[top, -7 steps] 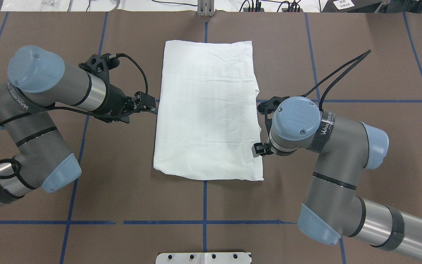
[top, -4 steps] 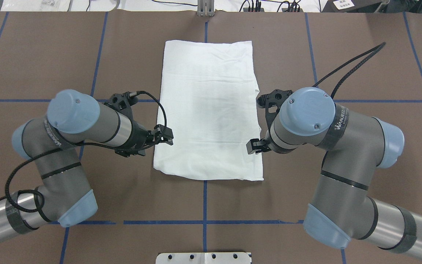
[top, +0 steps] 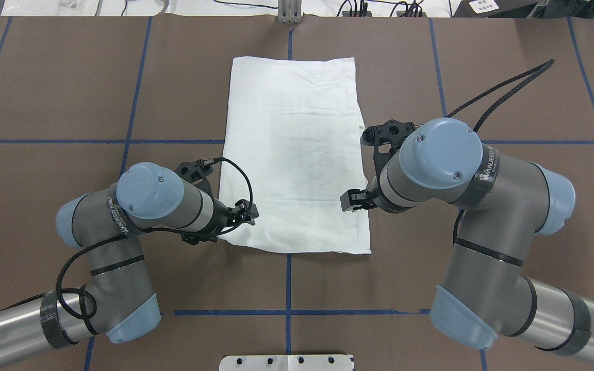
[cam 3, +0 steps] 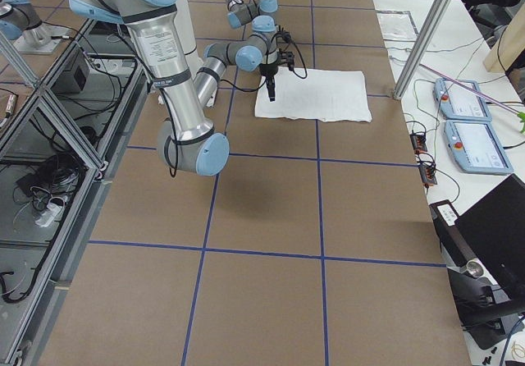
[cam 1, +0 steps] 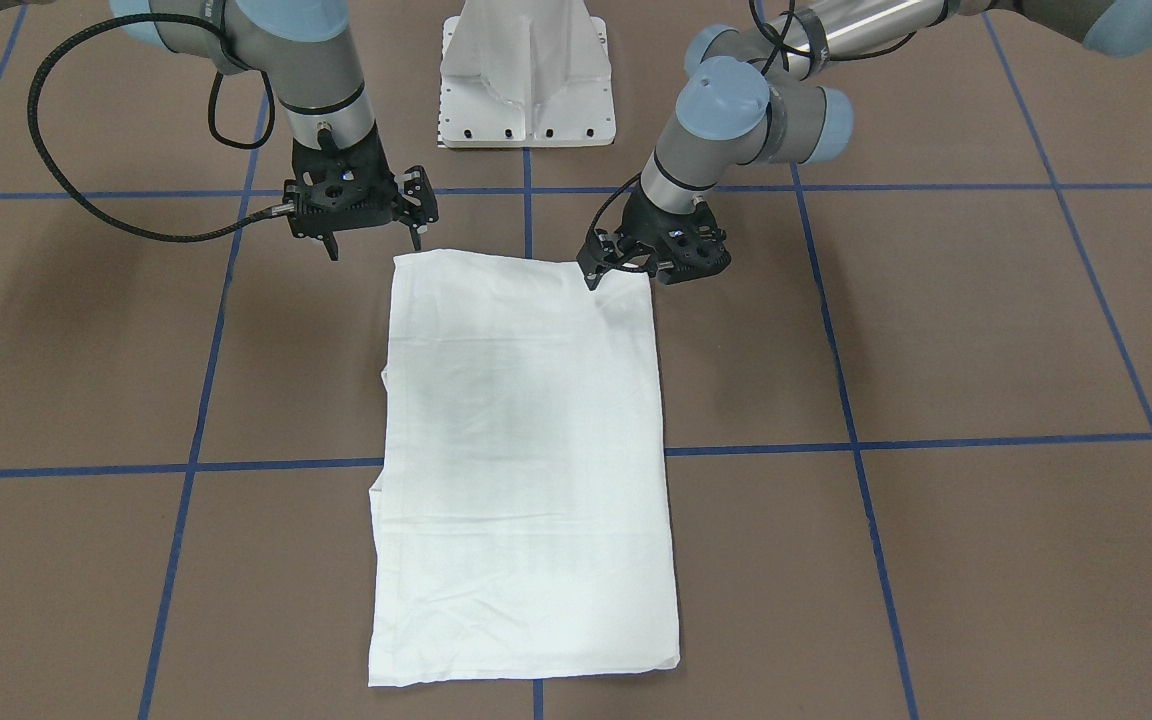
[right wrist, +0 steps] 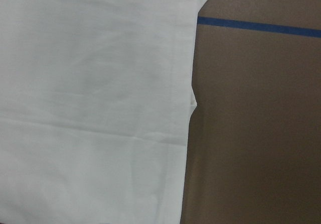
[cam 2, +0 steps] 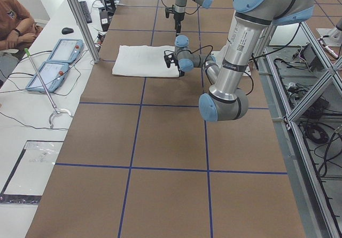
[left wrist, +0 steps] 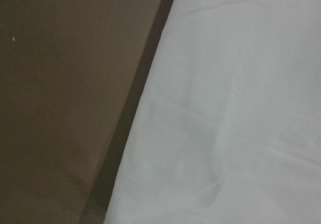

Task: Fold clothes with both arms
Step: 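Move both grippers to the shirt's side edges nearest the robot, then lower both grippers onto the shirt's side edges nearest the robot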

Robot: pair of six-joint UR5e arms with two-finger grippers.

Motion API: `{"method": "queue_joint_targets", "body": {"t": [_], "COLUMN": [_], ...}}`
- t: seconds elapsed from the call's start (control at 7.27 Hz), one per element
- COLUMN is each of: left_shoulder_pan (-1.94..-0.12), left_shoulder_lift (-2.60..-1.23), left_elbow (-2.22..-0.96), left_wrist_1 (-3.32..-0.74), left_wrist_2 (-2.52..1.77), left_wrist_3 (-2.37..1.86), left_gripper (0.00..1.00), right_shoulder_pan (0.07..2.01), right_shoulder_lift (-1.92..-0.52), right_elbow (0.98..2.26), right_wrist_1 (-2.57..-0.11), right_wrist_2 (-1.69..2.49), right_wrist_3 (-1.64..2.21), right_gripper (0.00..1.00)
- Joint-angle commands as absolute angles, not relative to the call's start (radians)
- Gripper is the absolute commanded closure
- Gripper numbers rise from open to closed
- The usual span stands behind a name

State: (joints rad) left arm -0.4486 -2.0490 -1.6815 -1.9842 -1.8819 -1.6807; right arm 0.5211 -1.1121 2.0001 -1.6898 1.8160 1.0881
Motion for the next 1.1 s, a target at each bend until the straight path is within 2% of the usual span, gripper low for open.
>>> {"method": "queue_joint_targets", "body": {"t": [0.0, 0.14, 0.28, 0.55, 0.83, 0.96], "left_shoulder_pan": [-0.446, -0.446, -0.445, -0.446, -0.446, -0.446], "left_shoulder_lift": [-2.042, -2.052, -2.054, -2.052, -2.052, -2.049], "left_elbow": [-1.684, -1.684, -1.684, -1.689, -1.695, -1.697], "left_wrist_1": [-1.962, -1.936, -1.936, -1.936, -1.936, -1.936], "left_wrist_2": [-1.875, -1.873, -1.873, -1.871, -1.871, -1.871], "left_wrist_3": [-1.686, -1.686, -1.687, -1.687, -1.687, -1.687], "left_gripper": [0.01, 0.01, 0.13, 0.63, 0.90, 0.96], "right_shoulder_pan": [0.523, 0.525, 0.528, 0.528, 0.534, 0.534], "right_shoulder_lift": [-1.112, -1.112, -1.114, -1.115, -1.117, -1.120], "right_elbow": [2.000, 2.000, 2.000, 2.000, 2.000, 2.000], "right_wrist_1": [-1.689, -1.689, -1.689, -1.689, -1.689, -1.689], "right_wrist_2": [1.816, 1.816, 1.816, 1.816, 1.822, 1.822], "right_wrist_3": [1.091, 1.091, 1.089, 1.089, 1.089, 1.089], "right_gripper": [0.00, 0.00, 0.00, 0.00, 0.00, 0.00]}}
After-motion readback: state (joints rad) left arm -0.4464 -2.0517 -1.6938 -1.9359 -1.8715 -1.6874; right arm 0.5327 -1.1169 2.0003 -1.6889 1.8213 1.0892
